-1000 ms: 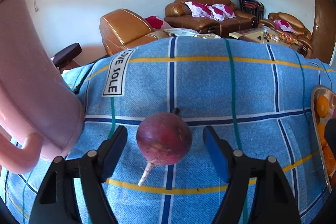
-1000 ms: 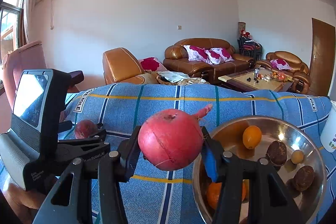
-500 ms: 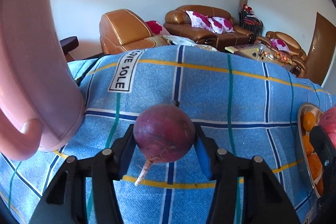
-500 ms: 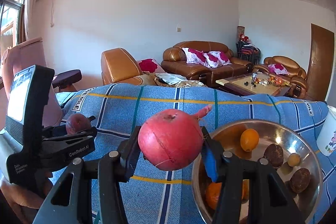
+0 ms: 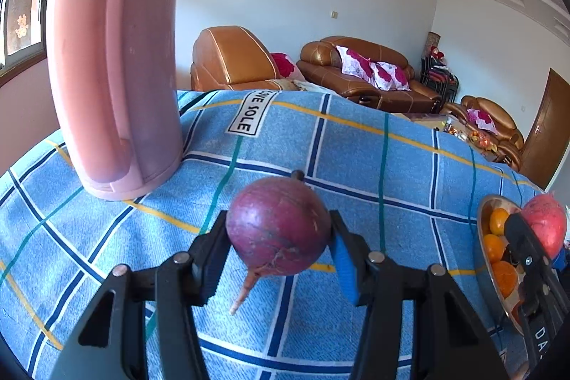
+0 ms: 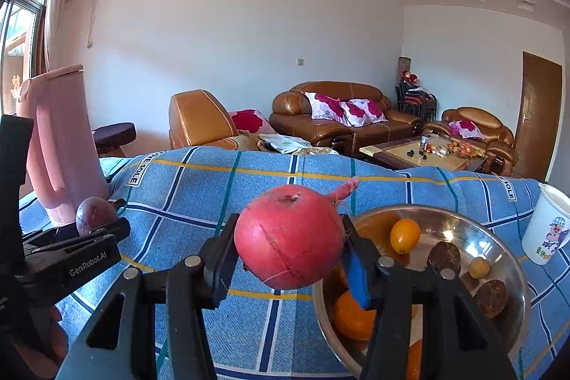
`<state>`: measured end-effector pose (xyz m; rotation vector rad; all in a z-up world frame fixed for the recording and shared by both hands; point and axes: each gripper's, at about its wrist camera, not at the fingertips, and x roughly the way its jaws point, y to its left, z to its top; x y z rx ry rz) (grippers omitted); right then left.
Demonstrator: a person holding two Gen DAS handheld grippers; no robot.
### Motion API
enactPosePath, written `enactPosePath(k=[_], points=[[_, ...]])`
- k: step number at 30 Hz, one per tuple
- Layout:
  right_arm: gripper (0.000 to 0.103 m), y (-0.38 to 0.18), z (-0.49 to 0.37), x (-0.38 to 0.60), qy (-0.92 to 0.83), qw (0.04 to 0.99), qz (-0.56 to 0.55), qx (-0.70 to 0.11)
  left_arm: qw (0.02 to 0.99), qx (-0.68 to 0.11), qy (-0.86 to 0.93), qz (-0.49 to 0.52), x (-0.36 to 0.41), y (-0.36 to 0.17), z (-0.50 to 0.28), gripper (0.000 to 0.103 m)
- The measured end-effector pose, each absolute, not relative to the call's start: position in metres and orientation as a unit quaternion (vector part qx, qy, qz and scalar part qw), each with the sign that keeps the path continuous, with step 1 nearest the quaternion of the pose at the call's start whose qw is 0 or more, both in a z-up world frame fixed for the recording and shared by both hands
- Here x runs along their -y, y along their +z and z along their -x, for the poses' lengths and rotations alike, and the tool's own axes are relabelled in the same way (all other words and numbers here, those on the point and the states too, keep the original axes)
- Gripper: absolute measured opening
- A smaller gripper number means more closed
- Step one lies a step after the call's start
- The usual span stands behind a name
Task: Organize fruits
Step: 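Carry both held radishes over the steel bowl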
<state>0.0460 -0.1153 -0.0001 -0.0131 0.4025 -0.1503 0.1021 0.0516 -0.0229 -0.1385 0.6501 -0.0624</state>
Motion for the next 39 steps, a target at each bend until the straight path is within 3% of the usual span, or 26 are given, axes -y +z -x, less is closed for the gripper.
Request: enactPosePath(k=[39], points=[[0.054, 0.001, 0.01, 0.156, -0.085, 0.975, 0.018, -0.205, 0.964, -0.258, -0.057, 0.028, 0.009, -0.01, -0.016, 0.055]])
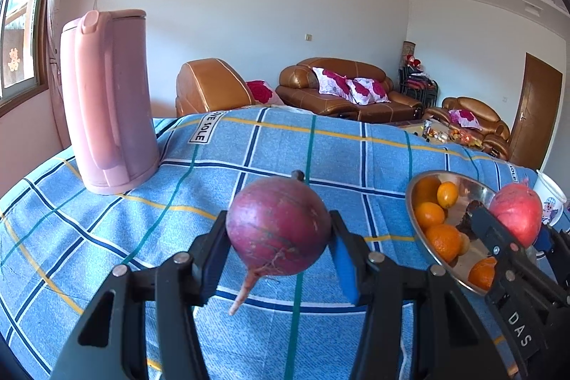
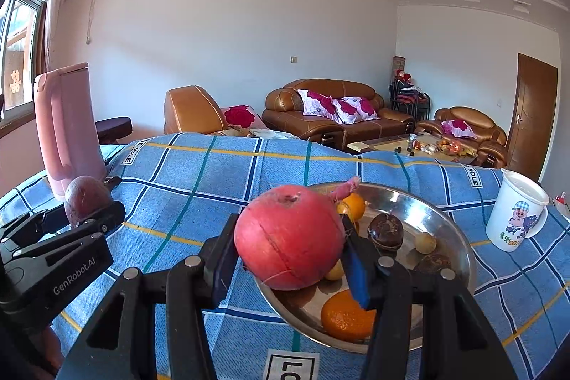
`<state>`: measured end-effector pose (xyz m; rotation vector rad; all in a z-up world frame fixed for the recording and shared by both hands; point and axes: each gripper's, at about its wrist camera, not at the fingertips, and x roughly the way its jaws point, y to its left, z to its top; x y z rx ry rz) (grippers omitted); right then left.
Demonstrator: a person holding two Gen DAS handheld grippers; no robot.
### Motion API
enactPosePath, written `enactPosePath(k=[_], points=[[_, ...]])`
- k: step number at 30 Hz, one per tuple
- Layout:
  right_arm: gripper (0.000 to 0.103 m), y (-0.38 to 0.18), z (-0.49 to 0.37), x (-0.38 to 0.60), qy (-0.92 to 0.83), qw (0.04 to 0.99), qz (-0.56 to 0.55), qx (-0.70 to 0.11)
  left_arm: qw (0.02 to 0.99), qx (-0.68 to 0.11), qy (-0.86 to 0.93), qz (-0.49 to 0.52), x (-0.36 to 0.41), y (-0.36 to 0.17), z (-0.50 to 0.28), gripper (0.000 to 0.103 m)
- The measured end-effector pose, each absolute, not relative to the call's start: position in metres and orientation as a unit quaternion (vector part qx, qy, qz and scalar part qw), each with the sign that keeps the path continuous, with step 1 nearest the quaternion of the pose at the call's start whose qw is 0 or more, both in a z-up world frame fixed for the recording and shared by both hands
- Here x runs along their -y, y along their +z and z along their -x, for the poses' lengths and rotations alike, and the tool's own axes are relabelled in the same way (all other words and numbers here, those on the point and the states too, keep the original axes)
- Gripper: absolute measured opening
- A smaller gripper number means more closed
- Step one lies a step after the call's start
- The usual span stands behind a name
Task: Organize fruits
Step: 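Carry both held radishes over the steel bowl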
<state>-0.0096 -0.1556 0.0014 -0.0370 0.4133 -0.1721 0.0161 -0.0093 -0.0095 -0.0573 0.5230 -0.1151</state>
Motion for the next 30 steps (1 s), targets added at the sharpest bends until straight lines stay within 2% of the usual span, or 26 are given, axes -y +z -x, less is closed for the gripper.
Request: enactPosePath(k=[30], points=[[0.055, 0.002, 0.022, 0.207, -0.116, 0.971, 0.02, -0.208, 0.962, -0.255, -0.101, 0.004, 0.077, -0.008, -0.001, 0.055]])
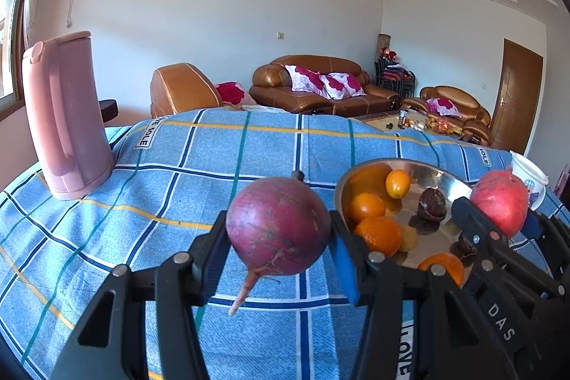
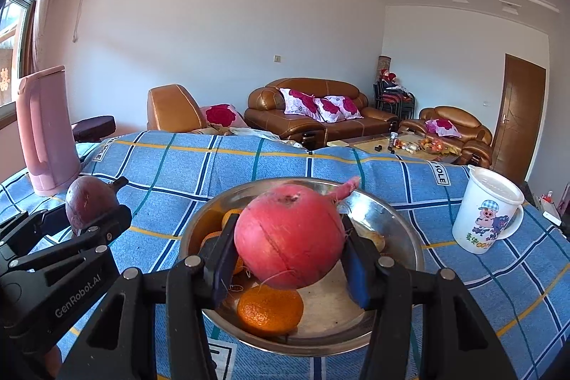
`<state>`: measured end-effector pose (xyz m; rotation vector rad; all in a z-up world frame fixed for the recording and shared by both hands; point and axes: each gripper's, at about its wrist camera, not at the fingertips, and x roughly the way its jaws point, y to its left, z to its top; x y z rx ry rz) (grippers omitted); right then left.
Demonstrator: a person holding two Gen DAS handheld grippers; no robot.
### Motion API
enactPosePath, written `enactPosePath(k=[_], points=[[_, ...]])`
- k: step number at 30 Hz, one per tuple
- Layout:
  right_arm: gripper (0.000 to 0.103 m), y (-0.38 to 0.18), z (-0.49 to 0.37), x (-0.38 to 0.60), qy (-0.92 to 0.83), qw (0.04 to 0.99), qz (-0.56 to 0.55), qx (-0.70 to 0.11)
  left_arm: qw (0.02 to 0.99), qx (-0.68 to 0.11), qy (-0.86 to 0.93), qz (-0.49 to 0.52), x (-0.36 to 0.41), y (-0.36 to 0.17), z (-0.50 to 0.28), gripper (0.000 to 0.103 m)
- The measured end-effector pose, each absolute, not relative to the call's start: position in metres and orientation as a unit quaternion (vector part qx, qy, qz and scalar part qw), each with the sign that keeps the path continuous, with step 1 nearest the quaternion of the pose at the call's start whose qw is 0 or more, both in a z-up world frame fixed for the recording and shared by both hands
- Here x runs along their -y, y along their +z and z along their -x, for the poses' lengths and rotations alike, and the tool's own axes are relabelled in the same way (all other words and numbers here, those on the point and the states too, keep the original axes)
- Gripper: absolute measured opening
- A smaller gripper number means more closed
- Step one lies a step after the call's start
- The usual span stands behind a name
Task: Organize fruits
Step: 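Carry both held radishes over the steel bowl, then lower both held radishes into the steel bowl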
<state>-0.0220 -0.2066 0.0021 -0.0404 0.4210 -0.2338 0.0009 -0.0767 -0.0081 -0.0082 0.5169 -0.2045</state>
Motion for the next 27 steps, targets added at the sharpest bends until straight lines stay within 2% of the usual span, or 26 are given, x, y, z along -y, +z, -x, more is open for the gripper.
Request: enactPosePath(k=[27], points=[[0.055, 0.0, 0.009, 0.26, -0.154, 0.962, 0.007, -0.226, 0.955, -0.26, -0.144, -0.016, 0.14, -0.005, -0.008, 0.055]])
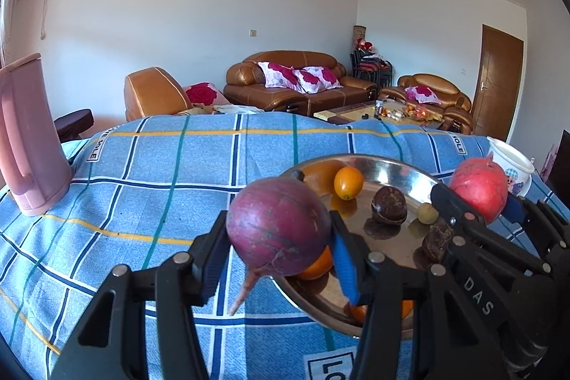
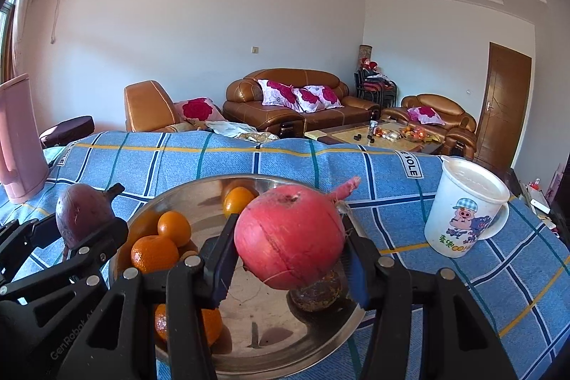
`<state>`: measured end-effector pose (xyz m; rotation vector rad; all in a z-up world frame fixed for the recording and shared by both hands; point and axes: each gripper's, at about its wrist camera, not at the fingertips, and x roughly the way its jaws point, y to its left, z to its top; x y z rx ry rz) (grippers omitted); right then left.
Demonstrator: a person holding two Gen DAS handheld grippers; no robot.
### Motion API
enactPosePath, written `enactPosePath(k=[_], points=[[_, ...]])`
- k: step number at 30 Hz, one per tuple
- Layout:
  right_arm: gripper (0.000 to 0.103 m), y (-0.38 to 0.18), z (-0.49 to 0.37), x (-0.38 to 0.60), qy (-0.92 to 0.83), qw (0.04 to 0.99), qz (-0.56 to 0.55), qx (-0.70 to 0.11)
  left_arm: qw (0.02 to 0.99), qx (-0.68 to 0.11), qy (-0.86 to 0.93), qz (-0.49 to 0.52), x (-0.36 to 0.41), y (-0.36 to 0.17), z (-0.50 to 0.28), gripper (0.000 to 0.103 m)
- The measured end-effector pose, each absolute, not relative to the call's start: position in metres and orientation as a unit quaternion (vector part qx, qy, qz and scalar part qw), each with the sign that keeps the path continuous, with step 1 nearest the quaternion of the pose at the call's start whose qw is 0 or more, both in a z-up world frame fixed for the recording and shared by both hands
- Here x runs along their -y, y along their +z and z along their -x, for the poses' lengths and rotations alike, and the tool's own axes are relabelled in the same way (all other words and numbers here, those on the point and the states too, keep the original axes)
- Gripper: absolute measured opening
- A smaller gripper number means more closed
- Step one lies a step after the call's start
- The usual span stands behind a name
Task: Organize fruits
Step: 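Lower both held radishes into the steel bowl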
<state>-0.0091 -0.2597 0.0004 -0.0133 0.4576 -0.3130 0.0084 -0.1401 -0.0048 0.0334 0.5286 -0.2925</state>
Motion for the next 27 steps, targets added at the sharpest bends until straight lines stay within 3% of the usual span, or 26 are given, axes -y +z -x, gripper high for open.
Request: enactPosePath(k=[27], points=[[0.055, -0.003, -0.022, 0.296, -0.175, 0.952, 0.003, -0.251, 0.945, -0.282, -0.162, -0.022, 0.183, -0.008, -0.029, 0.055]])
